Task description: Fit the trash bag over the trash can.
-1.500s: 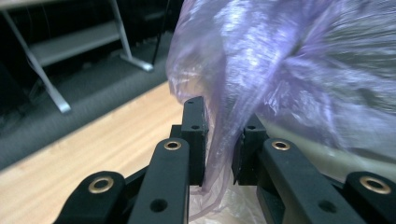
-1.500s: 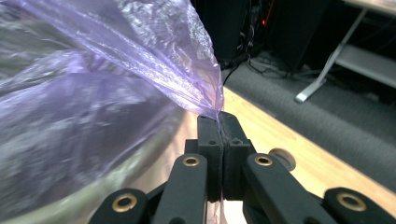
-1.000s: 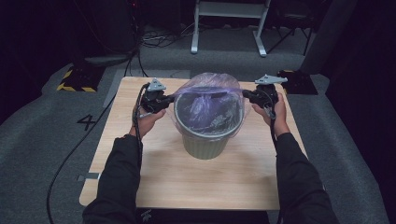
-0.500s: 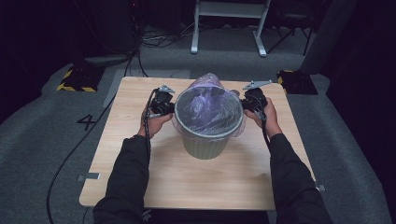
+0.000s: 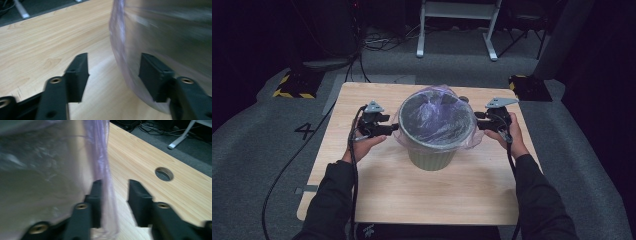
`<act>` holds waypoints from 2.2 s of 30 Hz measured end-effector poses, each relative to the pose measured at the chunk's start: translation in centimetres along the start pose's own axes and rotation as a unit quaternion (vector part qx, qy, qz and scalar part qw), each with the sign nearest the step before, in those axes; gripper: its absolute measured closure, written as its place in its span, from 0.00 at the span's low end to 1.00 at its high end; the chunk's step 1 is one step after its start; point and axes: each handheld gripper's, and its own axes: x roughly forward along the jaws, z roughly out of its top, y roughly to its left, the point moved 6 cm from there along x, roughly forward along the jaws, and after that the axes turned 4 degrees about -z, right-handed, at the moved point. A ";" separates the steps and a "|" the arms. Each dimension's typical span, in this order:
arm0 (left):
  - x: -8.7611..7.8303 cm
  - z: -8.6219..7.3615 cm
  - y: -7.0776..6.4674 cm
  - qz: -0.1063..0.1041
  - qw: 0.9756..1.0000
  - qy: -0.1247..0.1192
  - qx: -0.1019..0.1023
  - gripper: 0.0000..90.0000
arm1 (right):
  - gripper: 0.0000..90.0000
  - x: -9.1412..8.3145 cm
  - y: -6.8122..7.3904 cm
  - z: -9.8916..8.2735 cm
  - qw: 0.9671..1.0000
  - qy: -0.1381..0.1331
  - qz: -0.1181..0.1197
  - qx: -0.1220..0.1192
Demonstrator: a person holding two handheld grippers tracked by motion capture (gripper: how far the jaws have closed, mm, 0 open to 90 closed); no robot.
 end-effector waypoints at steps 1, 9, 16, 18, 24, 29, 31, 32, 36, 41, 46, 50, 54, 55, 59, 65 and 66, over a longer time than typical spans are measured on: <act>-0.8 -0.3 -0.2 -0.001 1.000 -0.009 0.007 0.44 | 0.60 -0.3 0.0 -0.1 1.000 -0.003 0.003 0.000; -3.4 -1.6 -3.5 -0.048 0.997 -0.023 0.059 0.25 | 0.39 -3.6 0.2 -1.4 0.999 -0.032 0.003 -0.022; -3.6 -2.3 -7.3 -0.082 0.991 -0.024 0.107 0.18 | 0.32 -6.6 2.2 -1.9 0.995 -0.076 0.037 -0.044; -3.4 -2.3 -7.9 -0.081 0.990 -0.023 0.115 0.18 | 0.29 -7.4 3.3 -2.2 0.993 -0.082 0.055 -0.058; -2.6 -1.5 -7.9 -0.072 0.990 -0.023 0.118 0.29 | 0.26 -8.0 6.8 -3.2 0.988 -0.080 0.076 -0.103; -1.5 -1.3 -7.8 -0.058 0.989 -0.007 0.137 0.57 | 0.56 -7.0 8.0 -3.5 0.988 -0.080 0.054 -0.122; -1.3 -1.2 -7.7 -0.059 0.988 -0.008 0.141 0.75 | 0.76 -6.4 8.2 -3.6 0.988 -0.073 0.045 -0.131; -1.2 -1.2 -7.7 -0.066 0.987 -0.007 0.146 0.81 | 0.83 -6.3 8.3 -3.7 0.987 -0.071 0.045 -0.136; -1.1 -1.4 -8.1 -0.070 0.985 -0.008 0.158 1.00 | 1.00 -6.1 8.5 -3.8 0.987 -0.082 0.057 -0.124; -0.8 -2.3 -8.5 -0.077 0.982 0.006 0.170 1.00 | 1.00 -5.6 9.2 -5.3 0.986 -0.057 0.077 -0.139; 0.3 -3.6 -8.7 -0.076 0.981 0.033 0.173 1.00 | 1.00 -4.9 9.1 -6.8 0.987 -0.040 0.089 -0.128; 1.3 -4.7 -8.5 -0.072 0.981 0.056 0.172 1.00 | 1.00 -4.0 9.1 -8.0 0.988 -0.014 0.092 -0.123; 2.0 -5.6 -8.1 -0.070 0.981 0.069 0.167 1.00 | 1.00 -2.8 9.0 -9.2 0.989 0.014 0.091 -0.120; 2.1 -5.8 -8.0 -0.070 0.981 0.073 0.165 1.00 | 1.00 -2.5 8.9 -9.6 0.989 0.022 0.091 -0.115; 2.5 -6.3 -7.4 -0.067 0.983 0.079 0.153 1.00 | 1.00 -1.5 8.4 -10.5 0.990 0.043 0.093 -0.096; 3.0 -6.8 -6.6 -0.058 0.986 0.079 0.135 0.99 | 1.00 -0.3 7.9 -11.1 0.990 0.064 0.089 -0.083; 3.0 -6.9 -6.5 -0.056 0.986 0.080 0.135 0.99 | 1.00 -0.1 7.8 -11.1 0.990 0.067 0.088 -0.082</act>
